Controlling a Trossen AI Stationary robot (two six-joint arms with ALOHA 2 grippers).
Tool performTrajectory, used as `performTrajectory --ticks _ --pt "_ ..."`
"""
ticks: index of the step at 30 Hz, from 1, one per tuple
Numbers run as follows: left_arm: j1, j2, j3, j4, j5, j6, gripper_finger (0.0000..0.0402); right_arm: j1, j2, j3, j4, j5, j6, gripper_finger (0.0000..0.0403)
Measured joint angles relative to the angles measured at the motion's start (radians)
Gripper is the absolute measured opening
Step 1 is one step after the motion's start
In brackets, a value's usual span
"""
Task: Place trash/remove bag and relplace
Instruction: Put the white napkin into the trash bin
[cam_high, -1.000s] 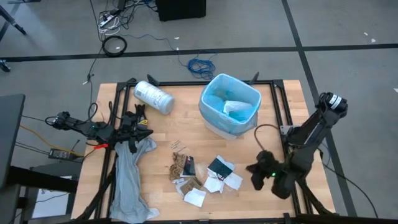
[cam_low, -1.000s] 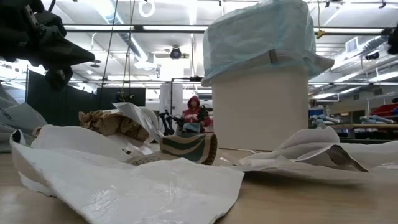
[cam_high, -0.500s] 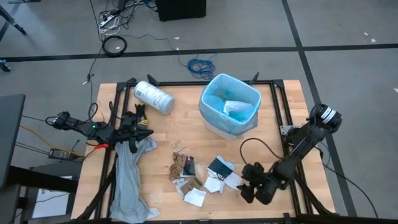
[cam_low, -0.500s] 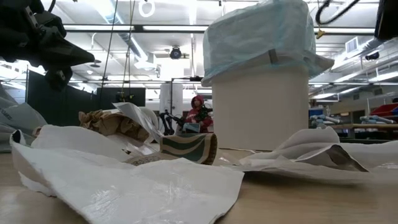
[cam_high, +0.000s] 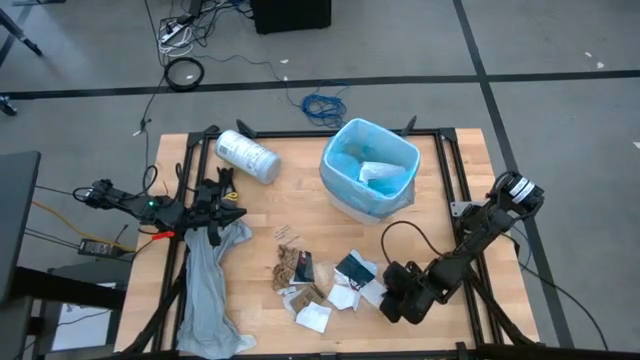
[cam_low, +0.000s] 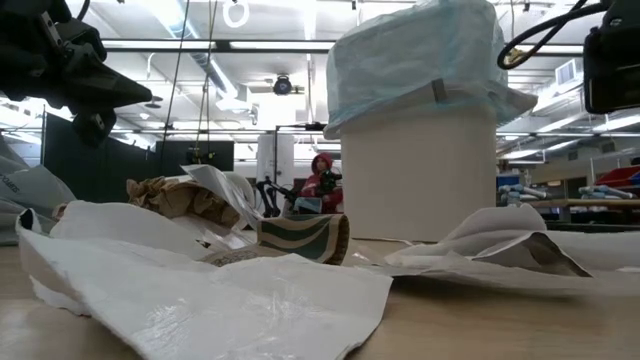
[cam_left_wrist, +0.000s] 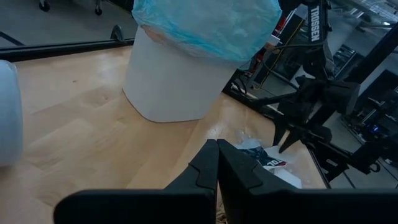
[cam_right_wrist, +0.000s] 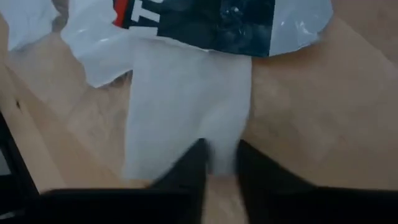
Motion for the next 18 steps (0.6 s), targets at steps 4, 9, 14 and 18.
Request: performTrajectory --ticks 4,9,14,18 --pt "0.0 0.0 0.0 0.0 0.0 0.0 0.0015 -0.012 -0.005 0.0 0.015 -0.008 0.016 0.0012" --pt "0.0 0.0 0.0 0.0 -0.015 0.0 0.0015 -0.029 -0.06 0.054 0.061 0.015 -0.042 0.0001" --pt "0.0 0.0 0.0 -0.001 -0.052 0.0 0.0015 -0.047 -0.153 0.156 0.043 0.111 -0.174 0.0" --pt "0.0 0.0 0.0 -0.001 -0.08 0.0 0.0015 -0.058 -0.237 0.245 -0.017 0.233 -0.308 0.0"
